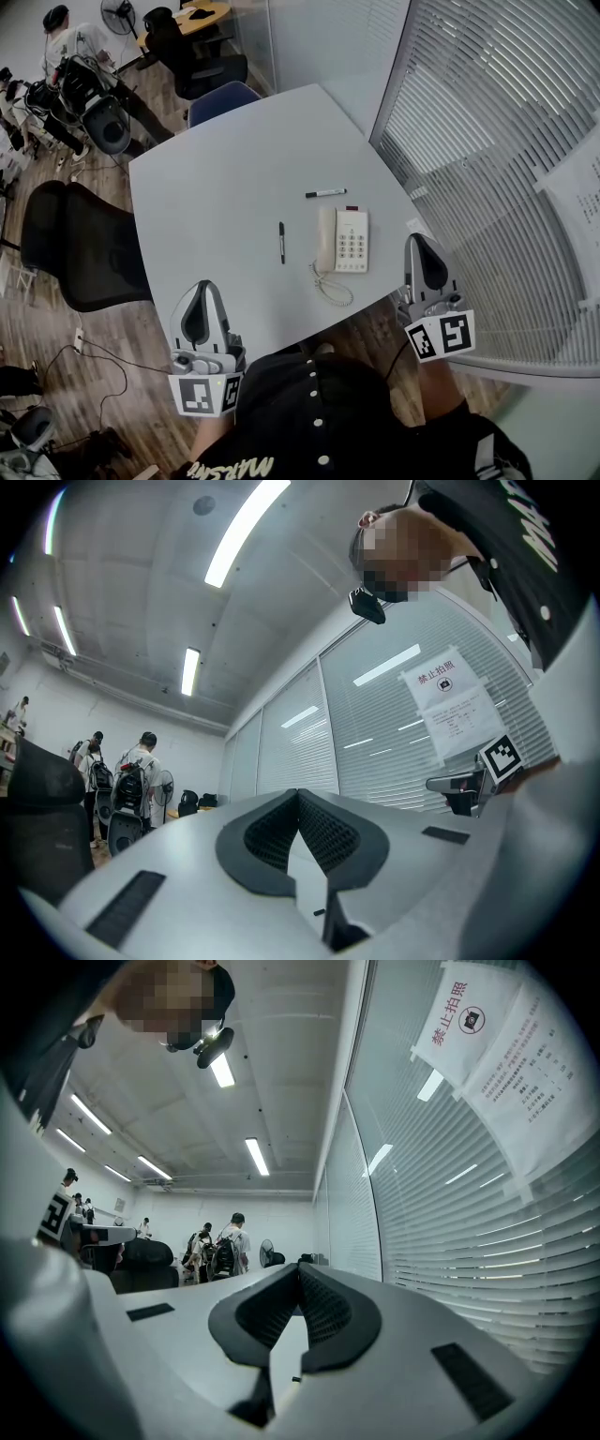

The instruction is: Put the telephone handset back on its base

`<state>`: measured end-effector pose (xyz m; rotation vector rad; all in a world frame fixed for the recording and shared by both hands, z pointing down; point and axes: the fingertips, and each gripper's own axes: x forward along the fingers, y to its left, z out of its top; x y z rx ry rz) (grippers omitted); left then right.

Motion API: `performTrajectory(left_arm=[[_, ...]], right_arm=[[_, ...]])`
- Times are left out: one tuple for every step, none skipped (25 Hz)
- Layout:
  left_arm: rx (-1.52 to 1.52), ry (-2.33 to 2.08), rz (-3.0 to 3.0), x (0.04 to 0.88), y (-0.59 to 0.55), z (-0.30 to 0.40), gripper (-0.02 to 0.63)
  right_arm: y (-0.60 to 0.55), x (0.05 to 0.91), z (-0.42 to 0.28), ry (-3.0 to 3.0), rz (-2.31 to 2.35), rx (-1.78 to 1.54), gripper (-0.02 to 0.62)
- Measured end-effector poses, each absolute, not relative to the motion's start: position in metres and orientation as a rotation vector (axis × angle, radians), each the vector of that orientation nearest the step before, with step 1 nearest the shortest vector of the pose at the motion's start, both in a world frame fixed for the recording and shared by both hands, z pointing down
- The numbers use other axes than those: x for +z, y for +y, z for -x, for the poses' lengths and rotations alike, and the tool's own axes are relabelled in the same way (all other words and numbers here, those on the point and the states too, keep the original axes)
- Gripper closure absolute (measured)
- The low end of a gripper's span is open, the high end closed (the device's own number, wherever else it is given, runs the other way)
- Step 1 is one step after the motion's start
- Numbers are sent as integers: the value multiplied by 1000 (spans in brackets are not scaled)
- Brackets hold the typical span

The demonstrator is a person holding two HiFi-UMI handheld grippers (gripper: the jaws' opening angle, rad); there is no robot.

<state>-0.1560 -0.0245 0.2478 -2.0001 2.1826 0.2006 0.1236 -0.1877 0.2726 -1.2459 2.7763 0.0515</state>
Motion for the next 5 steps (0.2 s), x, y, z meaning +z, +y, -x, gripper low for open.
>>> performTrajectory(left_arm=[[200, 2185, 1998, 248, -25, 157, 592], [200, 2186, 1996, 247, -25, 158, 592], [200, 2188, 1995, 247, -25, 159, 592], [200, 2189, 1994, 247, -26, 160, 592], [201, 2191, 1993, 248, -26, 160, 592]], right_arm=[[-189, 273, -122, 2778, 1244, 52, 566], [-189, 273, -121, 2778, 1243, 52, 566], [-190, 272, -120, 2779, 1242, 53, 567], [-190, 272, -119, 2780, 1242, 54, 566], [-191, 272, -119, 2780, 1241, 54, 566]])
